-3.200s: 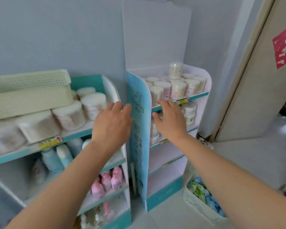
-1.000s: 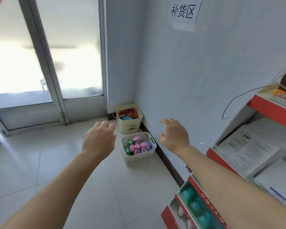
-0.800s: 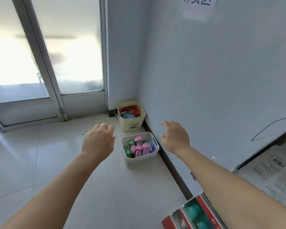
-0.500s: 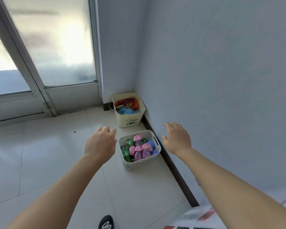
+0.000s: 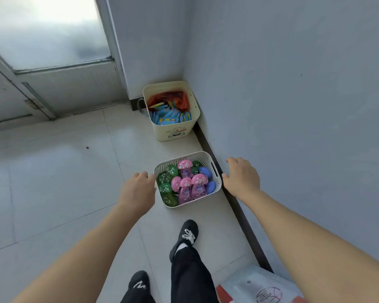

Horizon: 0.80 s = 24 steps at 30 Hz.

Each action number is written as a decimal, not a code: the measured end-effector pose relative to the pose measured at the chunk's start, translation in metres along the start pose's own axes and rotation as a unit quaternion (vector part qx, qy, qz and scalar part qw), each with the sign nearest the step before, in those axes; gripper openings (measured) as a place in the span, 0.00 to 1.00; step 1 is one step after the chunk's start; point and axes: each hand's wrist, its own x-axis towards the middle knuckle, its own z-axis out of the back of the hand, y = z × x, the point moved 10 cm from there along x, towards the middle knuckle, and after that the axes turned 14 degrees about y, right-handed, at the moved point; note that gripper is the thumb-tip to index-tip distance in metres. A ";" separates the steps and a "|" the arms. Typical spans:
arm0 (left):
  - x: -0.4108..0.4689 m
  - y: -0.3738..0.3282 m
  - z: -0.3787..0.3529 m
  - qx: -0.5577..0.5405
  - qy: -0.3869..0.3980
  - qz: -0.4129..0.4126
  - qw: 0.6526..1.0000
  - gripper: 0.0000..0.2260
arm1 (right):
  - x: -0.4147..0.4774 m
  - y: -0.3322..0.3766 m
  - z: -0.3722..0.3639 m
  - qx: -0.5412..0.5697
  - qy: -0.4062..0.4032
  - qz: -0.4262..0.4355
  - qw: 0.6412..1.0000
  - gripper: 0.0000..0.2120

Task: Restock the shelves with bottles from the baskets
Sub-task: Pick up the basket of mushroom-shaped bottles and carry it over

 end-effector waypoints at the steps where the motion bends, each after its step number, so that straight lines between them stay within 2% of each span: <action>1: 0.018 -0.001 -0.007 -0.004 0.008 0.007 1.000 0.12 | 0.019 -0.004 -0.007 0.002 0.008 0.003 1.000 0.16; 9: 0.148 -0.007 -0.080 -0.056 0.076 0.044 0.995 0.10 | 0.153 -0.043 -0.084 0.028 0.078 -0.012 0.997 0.17; 17: 0.263 0.025 -0.208 -0.104 0.115 0.075 0.985 0.13 | 0.272 -0.084 -0.206 0.045 0.097 -0.075 0.991 0.16; 20: 0.298 0.039 -0.254 -0.125 0.115 0.087 0.982 0.19 | 0.310 -0.099 -0.256 0.044 0.106 -0.097 0.989 0.17; 24: 0.330 0.060 -0.311 -0.159 0.122 0.138 0.970 0.31 | 0.352 -0.115 -0.311 0.086 0.104 -0.136 0.981 0.18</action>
